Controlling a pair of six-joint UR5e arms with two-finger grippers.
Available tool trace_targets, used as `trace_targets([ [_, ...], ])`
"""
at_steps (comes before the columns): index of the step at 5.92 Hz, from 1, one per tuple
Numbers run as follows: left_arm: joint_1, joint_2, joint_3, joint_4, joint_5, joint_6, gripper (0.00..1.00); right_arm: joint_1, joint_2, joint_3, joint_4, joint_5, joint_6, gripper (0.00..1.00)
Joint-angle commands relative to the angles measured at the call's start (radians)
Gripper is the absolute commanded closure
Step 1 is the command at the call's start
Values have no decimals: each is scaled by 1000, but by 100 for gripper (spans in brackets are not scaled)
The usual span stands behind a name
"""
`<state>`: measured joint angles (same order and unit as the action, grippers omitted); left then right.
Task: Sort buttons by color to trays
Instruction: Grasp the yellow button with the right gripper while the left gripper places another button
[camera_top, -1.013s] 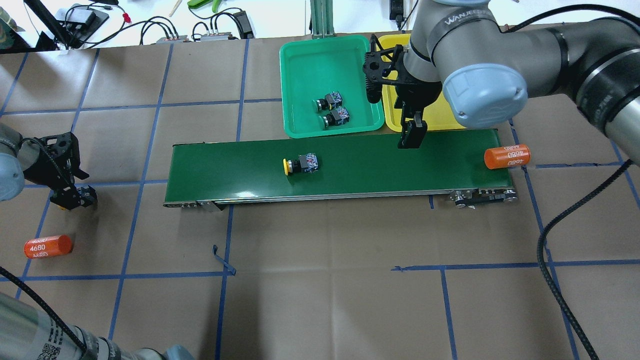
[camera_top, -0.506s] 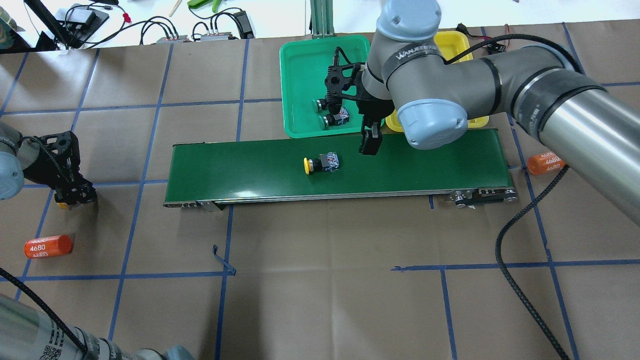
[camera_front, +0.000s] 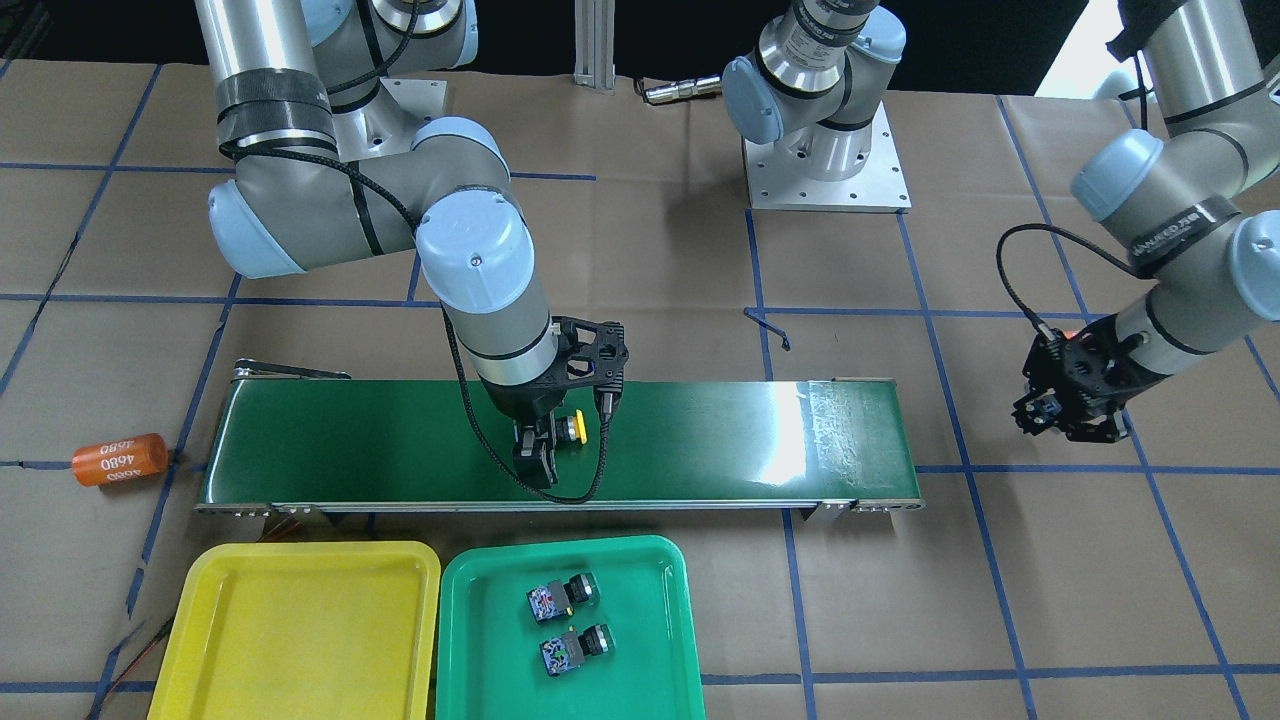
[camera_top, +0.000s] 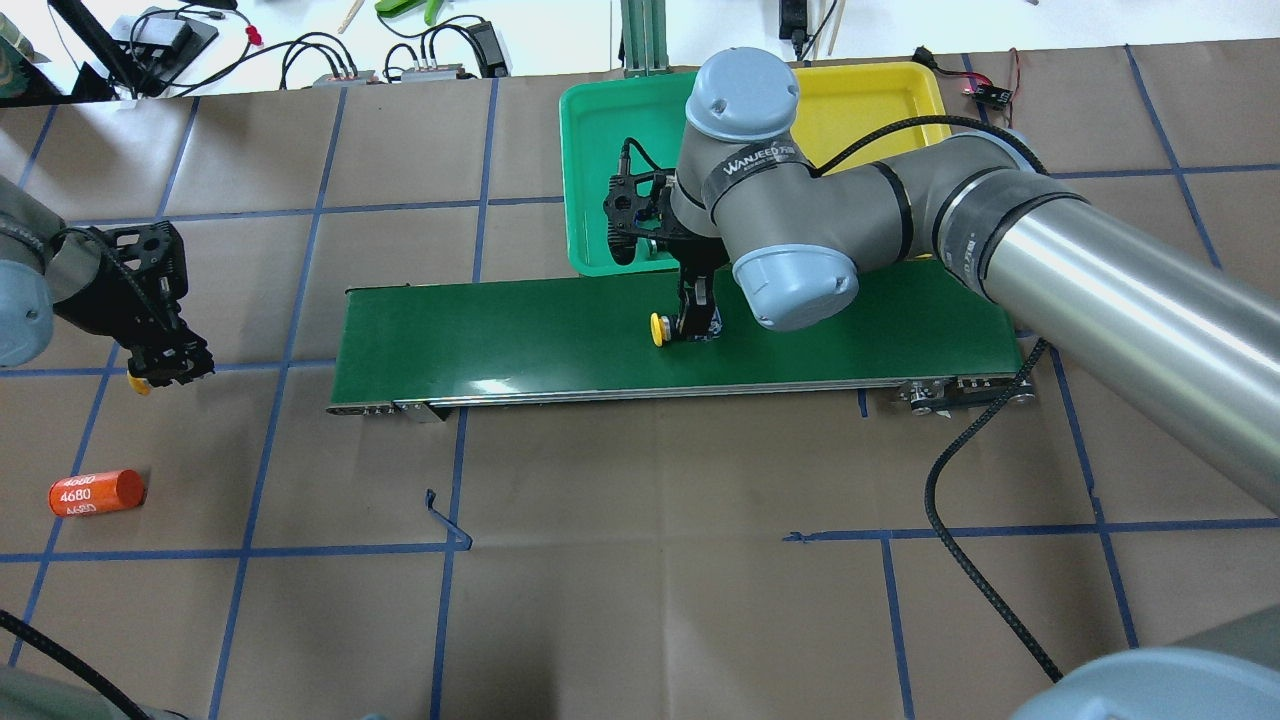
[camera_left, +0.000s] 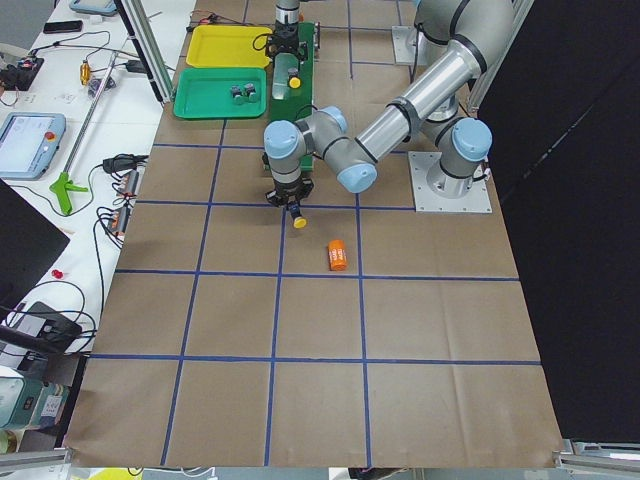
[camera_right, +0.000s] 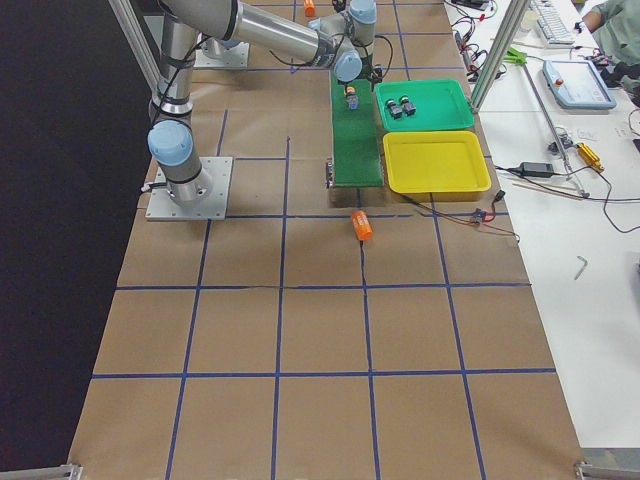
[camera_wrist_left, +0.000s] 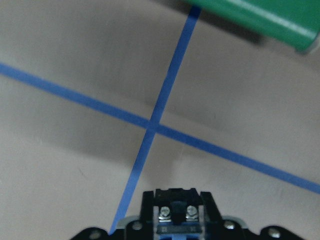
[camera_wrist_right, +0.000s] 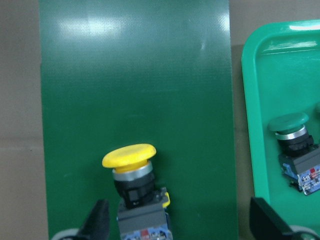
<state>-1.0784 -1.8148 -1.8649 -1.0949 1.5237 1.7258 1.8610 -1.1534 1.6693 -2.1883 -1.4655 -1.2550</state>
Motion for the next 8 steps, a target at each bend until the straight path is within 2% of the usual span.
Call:
trace_targets([
  [1, -197, 32, 1, -19, -7, -38, 100, -14, 9, 12, 4, -16, -7, 0],
  [2, -309, 28, -10, -14, -10, -93, 99, -28, 3, 36, 2, -65, -36, 0],
  [3, -401, 19, -14, -4, -1, -135, 99, -86, -8, 76, 4, -68, -49, 1],
  [4, -429, 14, -14, -2, 1, -124, 97, -126, -40, 111, 4, -67, -90, 9],
  [5, -437, 12, -11, 1, 4, -129, 75, -135, -63, 133, 2, -70, -121, 24],
  [6, -420, 5, 4, 1, -3, -106, 16, -154, -65, 135, 10, -73, -150, 49],
  [7, -417, -3, 12, 3, 0, -106, 9, -172, -71, 138, 13, -120, -199, 76],
  [8, -396, 17, 33, -14, 9, -121, 8, -195, -87, 147, 21, -136, -222, 88],
])
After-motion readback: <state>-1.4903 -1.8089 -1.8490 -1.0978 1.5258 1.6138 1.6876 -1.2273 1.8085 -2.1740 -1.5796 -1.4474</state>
